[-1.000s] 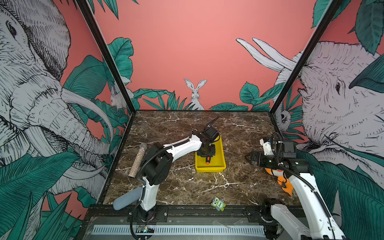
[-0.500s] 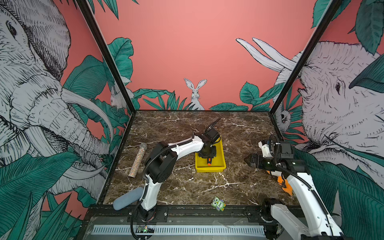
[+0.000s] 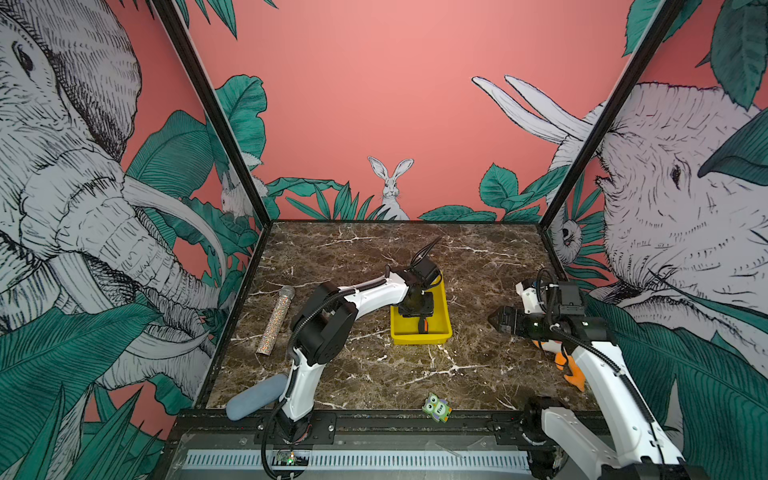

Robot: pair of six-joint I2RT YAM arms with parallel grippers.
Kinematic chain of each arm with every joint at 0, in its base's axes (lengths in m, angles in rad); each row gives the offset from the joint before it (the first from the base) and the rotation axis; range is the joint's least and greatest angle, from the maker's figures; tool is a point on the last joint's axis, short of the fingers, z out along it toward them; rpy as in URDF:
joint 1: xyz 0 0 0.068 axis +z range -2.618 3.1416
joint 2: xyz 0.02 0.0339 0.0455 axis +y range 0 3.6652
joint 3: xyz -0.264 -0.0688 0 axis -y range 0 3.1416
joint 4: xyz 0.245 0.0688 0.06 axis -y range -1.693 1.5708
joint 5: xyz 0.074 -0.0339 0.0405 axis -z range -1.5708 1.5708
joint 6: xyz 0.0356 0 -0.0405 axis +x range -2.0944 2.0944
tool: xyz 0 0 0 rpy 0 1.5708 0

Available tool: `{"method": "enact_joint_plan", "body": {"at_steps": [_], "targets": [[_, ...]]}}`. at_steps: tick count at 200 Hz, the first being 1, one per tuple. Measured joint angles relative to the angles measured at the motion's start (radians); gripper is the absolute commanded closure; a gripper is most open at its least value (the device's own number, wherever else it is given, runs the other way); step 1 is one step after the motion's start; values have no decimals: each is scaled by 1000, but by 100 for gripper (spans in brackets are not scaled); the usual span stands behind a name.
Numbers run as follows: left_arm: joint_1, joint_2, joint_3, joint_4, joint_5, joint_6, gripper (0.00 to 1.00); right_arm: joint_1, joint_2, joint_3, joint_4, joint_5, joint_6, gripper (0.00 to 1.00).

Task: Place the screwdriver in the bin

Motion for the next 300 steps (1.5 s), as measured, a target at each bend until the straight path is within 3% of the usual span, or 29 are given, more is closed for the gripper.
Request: {"method": "enact_joint_plan", "body": {"at_steps": [63, 120, 180, 239, 300], "targets": [[0, -1, 24, -3, 4, 6, 29, 0, -18, 2, -16, 18, -11, 0], [0, -102, 71, -3, -27, 68, 1, 0, -2, 71, -7, 18, -8, 0], [55, -323, 63, 36, -39, 208, 1, 0, 86, 142, 90, 53, -1, 1], [392, -562, -184, 139, -2, 300, 1, 0, 95, 130, 223, 177, -15, 1], [419, -717, -293, 237, -115, 538, 0, 0, 120, 94, 366, 278, -33, 1]]}}
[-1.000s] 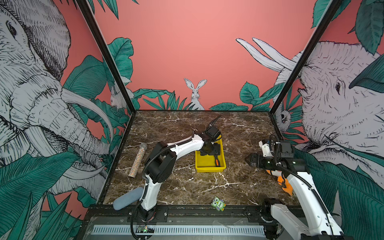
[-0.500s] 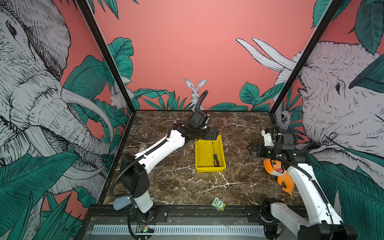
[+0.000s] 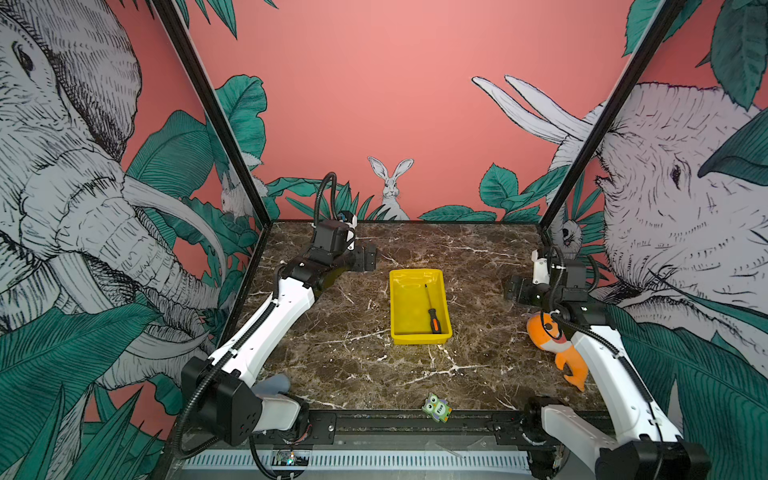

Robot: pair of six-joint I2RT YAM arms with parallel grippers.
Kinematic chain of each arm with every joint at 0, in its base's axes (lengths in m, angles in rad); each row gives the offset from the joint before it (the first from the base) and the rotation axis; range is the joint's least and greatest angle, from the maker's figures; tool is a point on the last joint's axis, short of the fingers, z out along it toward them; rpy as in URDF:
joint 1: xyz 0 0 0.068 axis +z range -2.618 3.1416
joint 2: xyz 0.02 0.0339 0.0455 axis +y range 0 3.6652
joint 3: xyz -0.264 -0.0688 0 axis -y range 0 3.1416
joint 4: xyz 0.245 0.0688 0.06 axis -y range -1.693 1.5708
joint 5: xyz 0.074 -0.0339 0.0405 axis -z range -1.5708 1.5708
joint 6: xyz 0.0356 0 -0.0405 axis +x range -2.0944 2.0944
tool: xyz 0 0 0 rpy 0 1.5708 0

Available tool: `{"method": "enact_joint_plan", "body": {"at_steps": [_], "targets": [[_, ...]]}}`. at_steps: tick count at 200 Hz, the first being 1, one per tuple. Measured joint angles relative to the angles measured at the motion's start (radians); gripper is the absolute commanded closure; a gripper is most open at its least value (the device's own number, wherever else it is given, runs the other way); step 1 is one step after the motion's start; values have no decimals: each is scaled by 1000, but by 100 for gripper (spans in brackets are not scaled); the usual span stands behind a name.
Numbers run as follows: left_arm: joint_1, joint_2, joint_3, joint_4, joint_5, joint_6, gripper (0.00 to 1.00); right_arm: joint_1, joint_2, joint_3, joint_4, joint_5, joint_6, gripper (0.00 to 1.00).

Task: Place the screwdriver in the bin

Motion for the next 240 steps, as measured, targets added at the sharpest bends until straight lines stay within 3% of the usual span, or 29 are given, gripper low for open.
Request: {"method": "enact_joint_plan", "body": {"at_steps": [59, 96, 123, 180, 240], "targets": [[183, -42, -232, 285, 102, -3, 0, 0, 48, -183, 315, 21, -77, 1], [261, -40, -260, 349, 112, 39, 0, 0, 53, -319, 475, 63, -102, 1], [262, -47, -296, 403, 54, 100, 0, 0, 101, -321, 536, 89, -124, 1], [262, -133, -561, 568, -127, 210, 0, 0, 202, -370, 690, 99, -137, 1], [262, -71, -730, 806, -305, 288, 0, 0, 238, -515, 935, 137, -174, 1]]}}
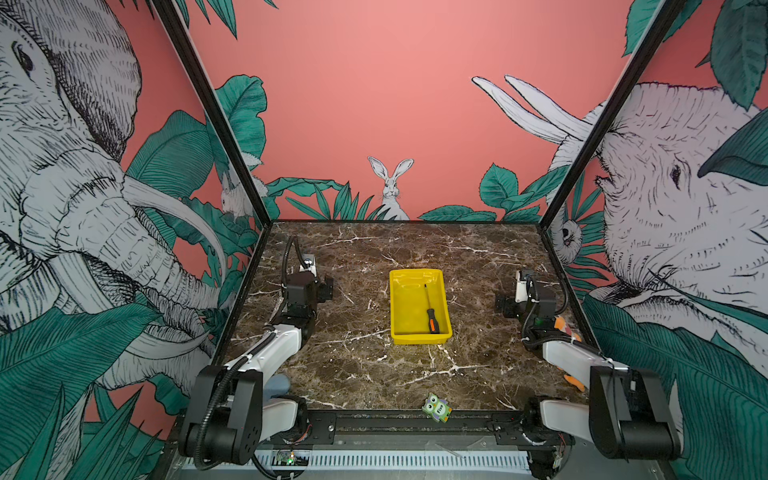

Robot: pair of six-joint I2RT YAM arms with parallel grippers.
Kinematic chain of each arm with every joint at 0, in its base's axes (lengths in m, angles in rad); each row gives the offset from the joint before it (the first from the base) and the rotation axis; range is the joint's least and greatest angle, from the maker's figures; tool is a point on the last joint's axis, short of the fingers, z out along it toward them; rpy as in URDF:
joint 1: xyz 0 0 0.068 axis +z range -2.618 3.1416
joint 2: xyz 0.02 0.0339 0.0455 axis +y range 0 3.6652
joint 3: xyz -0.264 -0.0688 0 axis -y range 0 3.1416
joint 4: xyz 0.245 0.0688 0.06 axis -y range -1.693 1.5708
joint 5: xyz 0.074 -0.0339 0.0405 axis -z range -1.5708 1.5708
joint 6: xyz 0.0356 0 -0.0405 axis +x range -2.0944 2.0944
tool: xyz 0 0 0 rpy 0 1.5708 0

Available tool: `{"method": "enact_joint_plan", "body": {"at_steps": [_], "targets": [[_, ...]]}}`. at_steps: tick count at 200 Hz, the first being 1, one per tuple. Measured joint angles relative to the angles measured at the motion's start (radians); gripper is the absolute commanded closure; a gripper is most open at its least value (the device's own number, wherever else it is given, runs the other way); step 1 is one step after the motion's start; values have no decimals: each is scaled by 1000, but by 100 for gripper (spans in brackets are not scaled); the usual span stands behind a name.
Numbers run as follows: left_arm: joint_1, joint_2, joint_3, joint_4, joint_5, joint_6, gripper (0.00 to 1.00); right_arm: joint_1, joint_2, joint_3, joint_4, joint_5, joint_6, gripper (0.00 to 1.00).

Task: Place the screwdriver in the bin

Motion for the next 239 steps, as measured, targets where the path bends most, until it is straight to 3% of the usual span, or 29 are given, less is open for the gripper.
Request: {"method": "enact_joint_plan", "body": {"at_steps": [47, 80, 118, 162, 239], "targets": [[0, 72, -14, 138, -35, 28, 0, 0, 74, -21, 154, 16, -22, 1], [0, 116, -14, 222, -27, 77, 0, 0, 122, 5, 169, 14, -22, 1], [0, 146, -3, 226, 2, 109, 0, 0, 131, 23, 189, -21, -25, 1], [0, 148, 8, 226, 43, 110, 1, 0, 265, -41, 401, -78, -28, 1], [0, 128, 2, 191, 47, 112, 0, 0, 290, -45, 461, -94, -29, 1]]}}
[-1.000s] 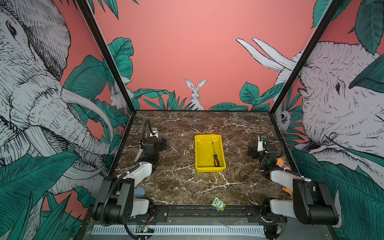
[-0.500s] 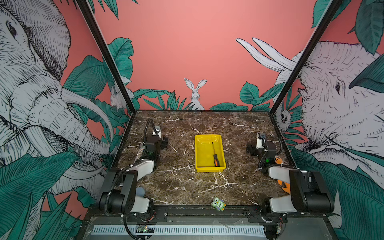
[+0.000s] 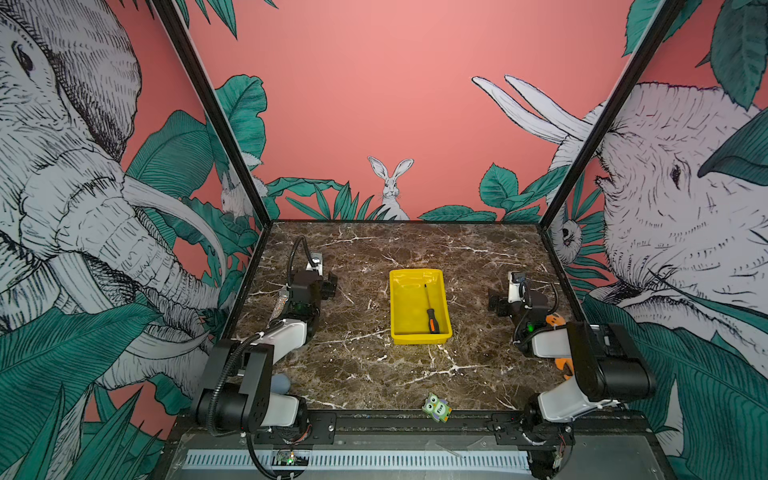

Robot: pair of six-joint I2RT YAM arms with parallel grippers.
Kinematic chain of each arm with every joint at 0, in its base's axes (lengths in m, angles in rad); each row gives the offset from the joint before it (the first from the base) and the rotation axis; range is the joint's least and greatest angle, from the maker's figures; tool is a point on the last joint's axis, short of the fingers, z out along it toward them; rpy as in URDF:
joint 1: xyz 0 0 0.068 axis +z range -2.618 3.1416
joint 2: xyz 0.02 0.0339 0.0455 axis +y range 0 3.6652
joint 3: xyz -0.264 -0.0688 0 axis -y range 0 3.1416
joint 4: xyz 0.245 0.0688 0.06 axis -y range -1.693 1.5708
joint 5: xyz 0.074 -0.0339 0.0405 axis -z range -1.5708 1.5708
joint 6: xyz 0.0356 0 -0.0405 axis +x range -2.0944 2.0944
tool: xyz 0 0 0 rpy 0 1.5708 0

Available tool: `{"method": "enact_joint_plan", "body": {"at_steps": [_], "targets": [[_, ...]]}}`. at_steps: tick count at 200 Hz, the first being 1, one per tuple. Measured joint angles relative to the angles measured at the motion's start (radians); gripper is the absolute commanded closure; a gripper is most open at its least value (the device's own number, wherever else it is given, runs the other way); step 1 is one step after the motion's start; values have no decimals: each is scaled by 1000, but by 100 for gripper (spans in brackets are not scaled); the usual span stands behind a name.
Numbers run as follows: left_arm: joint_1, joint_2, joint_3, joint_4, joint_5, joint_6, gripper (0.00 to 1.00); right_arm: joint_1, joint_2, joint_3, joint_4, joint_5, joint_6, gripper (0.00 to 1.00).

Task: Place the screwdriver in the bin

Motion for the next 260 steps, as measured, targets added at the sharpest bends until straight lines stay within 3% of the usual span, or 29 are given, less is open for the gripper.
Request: {"method": "enact_joint_plan", "body": {"at_steps": [34, 84, 144, 189, 260], "targets": [[0, 58, -93, 139, -5, 0, 0, 0, 0, 0, 18, 10, 1, 1], [17, 125, -113, 199, 1, -3, 0, 0, 0, 0, 23, 11, 1, 1], [116, 171, -98, 249, 171, -32, 0, 0, 0, 4, 5, 30, 4, 1], [134, 184, -98, 249, 258, -42, 0, 0, 0, 43, -40, 50, 5, 1], [134, 184, -98, 250, 291, -42, 0, 0, 0, 43, -50, 56, 5, 1]]}}
